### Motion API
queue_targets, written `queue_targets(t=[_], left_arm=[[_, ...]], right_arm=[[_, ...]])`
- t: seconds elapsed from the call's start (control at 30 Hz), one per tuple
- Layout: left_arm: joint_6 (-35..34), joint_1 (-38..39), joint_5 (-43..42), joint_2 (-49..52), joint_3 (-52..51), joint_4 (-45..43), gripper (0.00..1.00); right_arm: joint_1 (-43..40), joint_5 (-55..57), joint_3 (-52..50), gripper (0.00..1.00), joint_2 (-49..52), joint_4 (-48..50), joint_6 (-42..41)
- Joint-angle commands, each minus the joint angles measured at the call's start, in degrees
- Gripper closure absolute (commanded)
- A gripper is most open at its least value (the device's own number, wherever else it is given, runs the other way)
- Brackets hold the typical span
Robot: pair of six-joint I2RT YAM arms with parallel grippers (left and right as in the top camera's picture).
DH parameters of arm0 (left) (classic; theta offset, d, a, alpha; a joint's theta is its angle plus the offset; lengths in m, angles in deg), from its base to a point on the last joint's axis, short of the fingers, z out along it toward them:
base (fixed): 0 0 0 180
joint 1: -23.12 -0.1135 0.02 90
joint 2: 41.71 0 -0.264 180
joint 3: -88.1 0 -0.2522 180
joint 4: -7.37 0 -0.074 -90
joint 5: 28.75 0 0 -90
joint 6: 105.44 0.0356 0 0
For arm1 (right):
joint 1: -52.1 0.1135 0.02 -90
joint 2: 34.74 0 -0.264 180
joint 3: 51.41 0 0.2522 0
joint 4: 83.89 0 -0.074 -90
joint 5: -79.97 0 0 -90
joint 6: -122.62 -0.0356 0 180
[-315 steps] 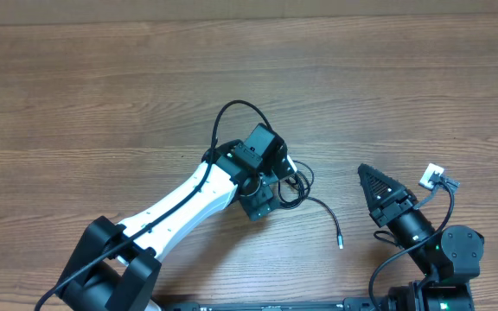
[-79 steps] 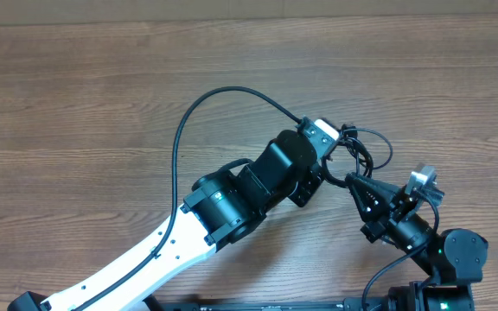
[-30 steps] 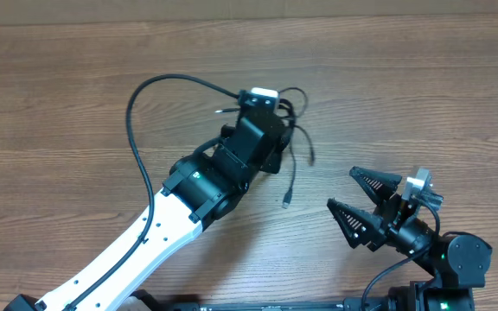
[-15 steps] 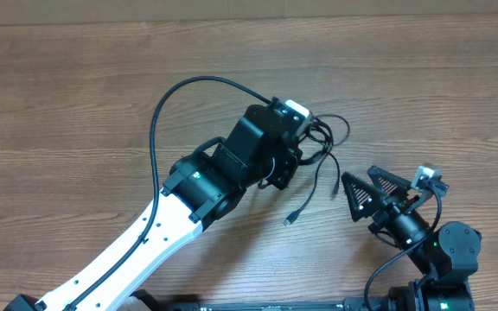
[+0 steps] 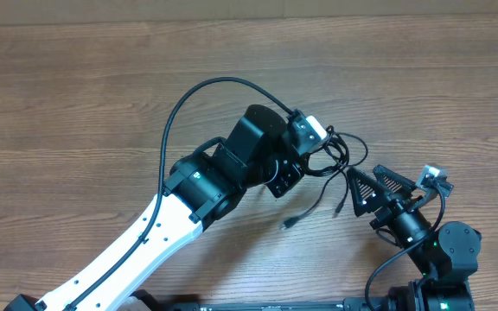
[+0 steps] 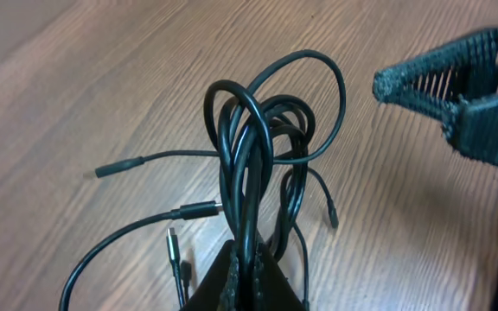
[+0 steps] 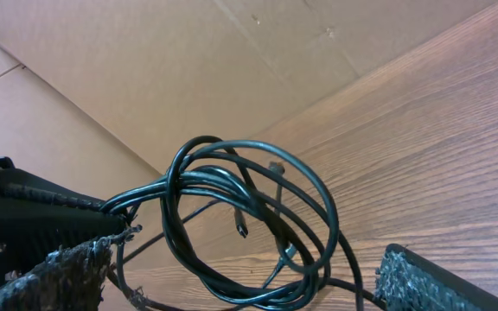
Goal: Untangle cables
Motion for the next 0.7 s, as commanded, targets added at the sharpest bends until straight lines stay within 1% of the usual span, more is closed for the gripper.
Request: queue_targets(t=[0.0,0.37,0.67], left_arm=[[5.92,-0.20,-1.20,-0.74,1.11,-0.68,0.96],[11.21,-0.20,-1.22,-0.74,1.11,-0.72,0.96],[10.67,-0.20,-1.25,-0.74,1.11,-0.83,0.96]], right_arm=[[-0.11,1.01,1.20,0.00,-0.42,0.15,-0.20],[-0.11,1.05,1.20,0.00,-0.42,0.13,-0.17],[-0.11,1.49,1.20,0.00,-0.42,-0.09,-0.17]])
